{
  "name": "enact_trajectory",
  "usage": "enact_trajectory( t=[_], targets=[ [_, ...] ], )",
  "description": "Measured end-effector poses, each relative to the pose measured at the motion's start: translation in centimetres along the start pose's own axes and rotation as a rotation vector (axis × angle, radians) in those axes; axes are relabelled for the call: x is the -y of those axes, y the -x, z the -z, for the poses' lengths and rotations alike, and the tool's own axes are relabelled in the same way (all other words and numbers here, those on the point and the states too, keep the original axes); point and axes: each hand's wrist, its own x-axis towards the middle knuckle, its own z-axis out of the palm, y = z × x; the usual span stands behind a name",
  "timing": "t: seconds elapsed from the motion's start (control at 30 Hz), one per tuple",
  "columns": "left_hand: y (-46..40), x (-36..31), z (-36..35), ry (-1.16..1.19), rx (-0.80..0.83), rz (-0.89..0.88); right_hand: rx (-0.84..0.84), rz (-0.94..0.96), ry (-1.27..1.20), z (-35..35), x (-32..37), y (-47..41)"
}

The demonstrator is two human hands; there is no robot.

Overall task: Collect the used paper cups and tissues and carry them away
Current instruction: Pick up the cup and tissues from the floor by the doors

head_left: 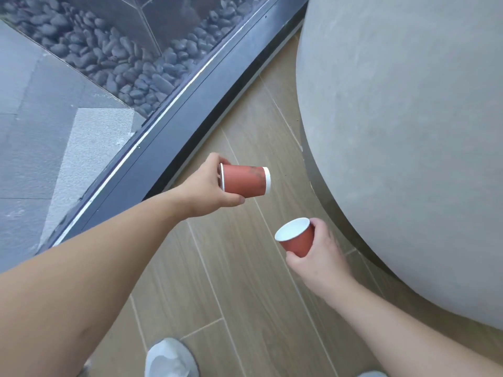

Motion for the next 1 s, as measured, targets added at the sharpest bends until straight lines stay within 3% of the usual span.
enact_trajectory(
  t=[0.4, 0.7, 1.0],
  targets=[
    [21.0, -18.8, 13.0, 0.198, 0.133, -0.049, 0.085, 0.207, -0.147, 17.5, 18.2, 14.1],
    [31.4, -34.2, 22.4, 0.076, 0.151, -0.265, -0.008, 0.369, -0.212, 31.6, 33.2, 21.6],
    [43.0, -44.3, 30.9, 0.278, -0.103, -0.358, -0.010, 0.581, -0.343, 41.4, 45.9, 30.0]
  ],
)
